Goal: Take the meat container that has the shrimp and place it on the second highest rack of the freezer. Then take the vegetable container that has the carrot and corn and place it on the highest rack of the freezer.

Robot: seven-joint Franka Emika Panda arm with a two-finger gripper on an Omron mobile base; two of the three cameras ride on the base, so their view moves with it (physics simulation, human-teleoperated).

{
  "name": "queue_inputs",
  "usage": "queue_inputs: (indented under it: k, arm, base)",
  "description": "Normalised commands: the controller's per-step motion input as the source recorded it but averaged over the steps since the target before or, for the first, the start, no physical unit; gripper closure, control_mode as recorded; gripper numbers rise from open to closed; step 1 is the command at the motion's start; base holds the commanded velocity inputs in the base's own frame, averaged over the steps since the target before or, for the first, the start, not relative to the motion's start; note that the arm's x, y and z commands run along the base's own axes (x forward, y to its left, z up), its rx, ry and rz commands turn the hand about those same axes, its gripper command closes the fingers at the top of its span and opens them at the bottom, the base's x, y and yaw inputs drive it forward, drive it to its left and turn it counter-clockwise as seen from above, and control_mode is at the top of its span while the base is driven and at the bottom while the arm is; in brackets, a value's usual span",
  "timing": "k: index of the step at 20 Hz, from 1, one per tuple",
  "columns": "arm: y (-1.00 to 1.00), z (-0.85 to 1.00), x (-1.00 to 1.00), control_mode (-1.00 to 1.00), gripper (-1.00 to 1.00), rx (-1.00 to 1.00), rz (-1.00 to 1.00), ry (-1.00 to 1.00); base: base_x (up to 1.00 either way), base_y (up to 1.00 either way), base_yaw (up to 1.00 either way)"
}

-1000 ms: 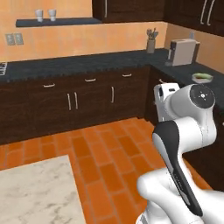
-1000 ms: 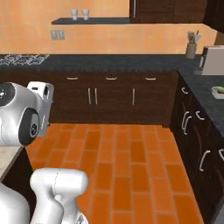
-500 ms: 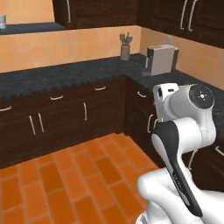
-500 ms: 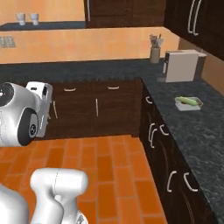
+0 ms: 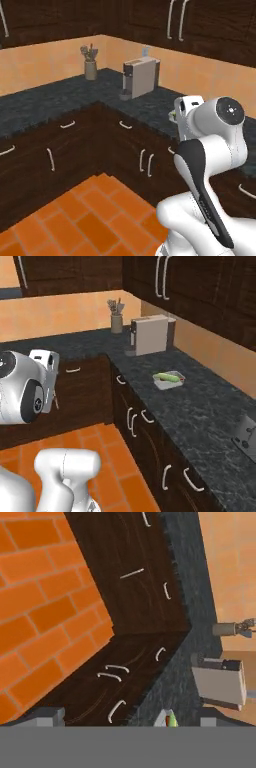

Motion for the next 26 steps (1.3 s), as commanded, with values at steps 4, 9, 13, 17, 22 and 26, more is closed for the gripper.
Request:
queue_inputs:
  k: [4,9,13,17,22,26]
  arm:
    - [0.00,0.00,0.00,1.00,-1.00,0.00,0.00,0.00]
    - [0.00,0.00,0.00,1.00,-1.00,0.00,0.00,0.00]
    - [0.00,0.00,0.00,1.00,-1.00,0.00,0.00,0.00]
    - [0.00,0.00,0.00,1.00,-1.00,0.00,0.00,0.00]
    - [0.00,0.00,0.00,1.00,-1.00,0.00,0.00,0.00]
    - [0.00,0.00,0.00,1.00,-1.00,0.00,0.00,0.00]
  base:
    - [0.58,0.35,-0.66]
    - [0.35,0.17,-0.76]
    - [0.37,0.19,-0.75]
    - [0.49,0.66,-0.66]
    - [0.56,0.90,-0.54]
    - [0.72,0.92,-0.33]
